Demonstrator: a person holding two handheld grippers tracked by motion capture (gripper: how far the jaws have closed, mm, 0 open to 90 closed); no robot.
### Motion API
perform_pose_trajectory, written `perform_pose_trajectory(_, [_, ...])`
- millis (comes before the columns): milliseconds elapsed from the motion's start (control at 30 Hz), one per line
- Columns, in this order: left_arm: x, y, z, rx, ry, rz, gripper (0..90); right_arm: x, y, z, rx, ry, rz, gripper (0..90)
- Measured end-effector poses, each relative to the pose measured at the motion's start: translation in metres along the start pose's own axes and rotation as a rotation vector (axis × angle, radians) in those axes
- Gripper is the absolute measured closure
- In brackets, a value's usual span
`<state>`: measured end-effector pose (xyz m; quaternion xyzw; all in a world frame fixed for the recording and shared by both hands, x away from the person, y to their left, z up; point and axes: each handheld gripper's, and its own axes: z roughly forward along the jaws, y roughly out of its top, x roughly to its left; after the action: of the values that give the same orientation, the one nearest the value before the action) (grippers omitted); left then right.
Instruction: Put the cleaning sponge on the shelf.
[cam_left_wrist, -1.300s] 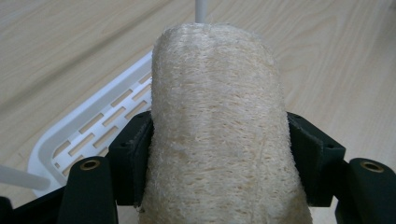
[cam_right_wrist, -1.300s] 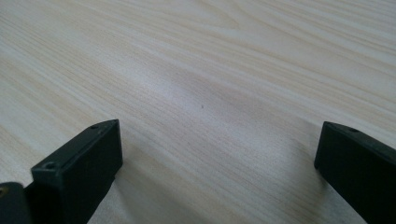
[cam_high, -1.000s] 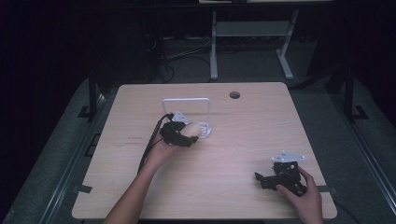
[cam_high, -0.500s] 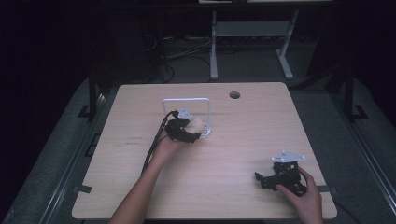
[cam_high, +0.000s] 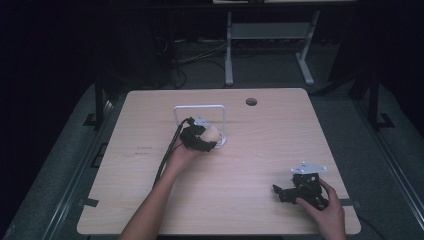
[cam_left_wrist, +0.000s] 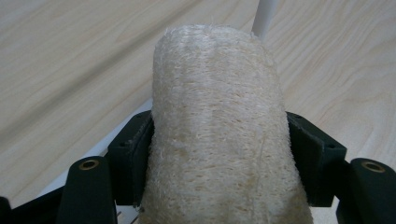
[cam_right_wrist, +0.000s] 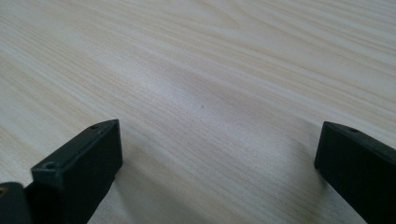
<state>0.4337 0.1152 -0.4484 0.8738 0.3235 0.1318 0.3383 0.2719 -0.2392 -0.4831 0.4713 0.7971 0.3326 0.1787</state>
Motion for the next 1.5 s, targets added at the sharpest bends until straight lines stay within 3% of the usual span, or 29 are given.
perform_pose_trajectory(267, [0.001,-0.001,0.002,0.007,-0.006,-0.006,27.5,0.0,0.0,0.0,0.0,0.0,0.0,0.7])
perform_pose_trajectory(533, [0.002,0.0,-0.004,-0.018,-0.004,-0.031,21.5,0.0,0.0,0.0,0.0,0.0,0.0,0.7])
perform_pose_trajectory(1100, [-0.007,0.008,-0.044,-0.091,0.004,-0.034,23.7,0.0,0.0,0.0,0.0,0.0,0.0,0.7])
perform_pose_trajectory(1333, [-0.012,0.004,-0.069,-0.131,-0.011,-0.033,40.9,0.0,0.0,0.0,0.0,0.0,0.0,0.7])
perform_pose_trajectory(1500, [-0.019,0.0,-0.079,-0.136,-0.058,-0.037,68.1,0.0,0.0,0.0,0.0,0.0,0.0,0.7])
